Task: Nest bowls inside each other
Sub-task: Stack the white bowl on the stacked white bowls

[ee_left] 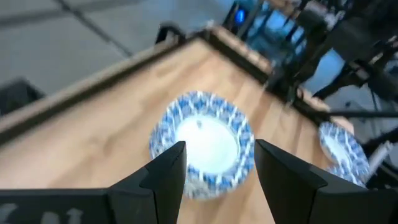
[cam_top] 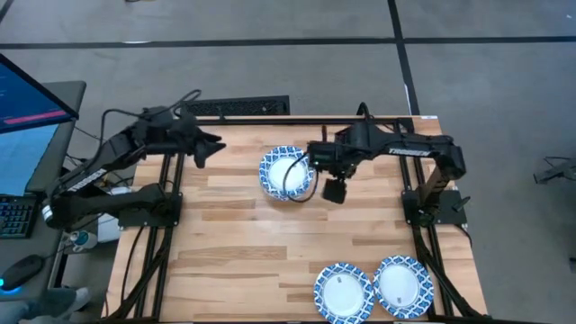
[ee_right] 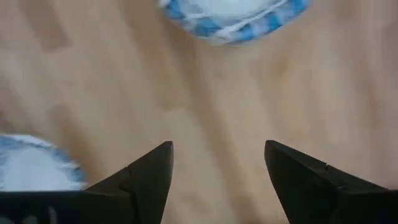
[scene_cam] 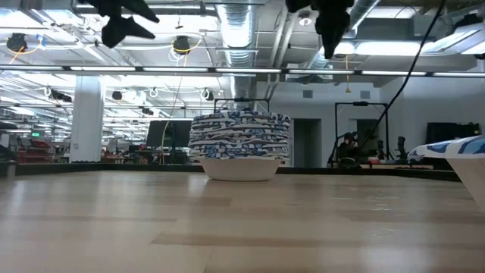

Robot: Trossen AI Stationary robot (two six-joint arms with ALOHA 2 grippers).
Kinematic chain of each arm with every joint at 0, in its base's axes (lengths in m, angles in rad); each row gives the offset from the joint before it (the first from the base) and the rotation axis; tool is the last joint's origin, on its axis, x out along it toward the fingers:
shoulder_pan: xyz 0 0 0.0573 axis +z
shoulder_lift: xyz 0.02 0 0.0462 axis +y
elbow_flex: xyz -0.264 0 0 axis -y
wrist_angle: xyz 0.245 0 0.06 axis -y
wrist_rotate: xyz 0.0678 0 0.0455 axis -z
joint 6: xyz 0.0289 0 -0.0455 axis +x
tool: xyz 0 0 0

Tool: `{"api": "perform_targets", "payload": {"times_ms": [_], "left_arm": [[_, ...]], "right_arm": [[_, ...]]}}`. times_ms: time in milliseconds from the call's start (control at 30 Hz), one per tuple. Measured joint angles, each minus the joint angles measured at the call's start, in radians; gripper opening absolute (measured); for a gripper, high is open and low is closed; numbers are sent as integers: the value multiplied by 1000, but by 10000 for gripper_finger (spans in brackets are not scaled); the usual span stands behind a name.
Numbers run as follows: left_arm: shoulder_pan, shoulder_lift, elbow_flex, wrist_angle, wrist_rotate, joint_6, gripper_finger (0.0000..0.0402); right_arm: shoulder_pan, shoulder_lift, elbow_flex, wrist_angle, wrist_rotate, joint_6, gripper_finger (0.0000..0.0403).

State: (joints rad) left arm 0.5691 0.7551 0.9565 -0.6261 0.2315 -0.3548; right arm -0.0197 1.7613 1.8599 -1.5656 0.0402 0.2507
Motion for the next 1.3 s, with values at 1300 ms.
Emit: {"api": "perform_targets", "payload": {"times_ms": [1300], "left_arm": [[-238, 240, -1, 59, 34, 18, 181]], "right_arm": [[376, -54, -731, 787, -448, 641, 276]]}}
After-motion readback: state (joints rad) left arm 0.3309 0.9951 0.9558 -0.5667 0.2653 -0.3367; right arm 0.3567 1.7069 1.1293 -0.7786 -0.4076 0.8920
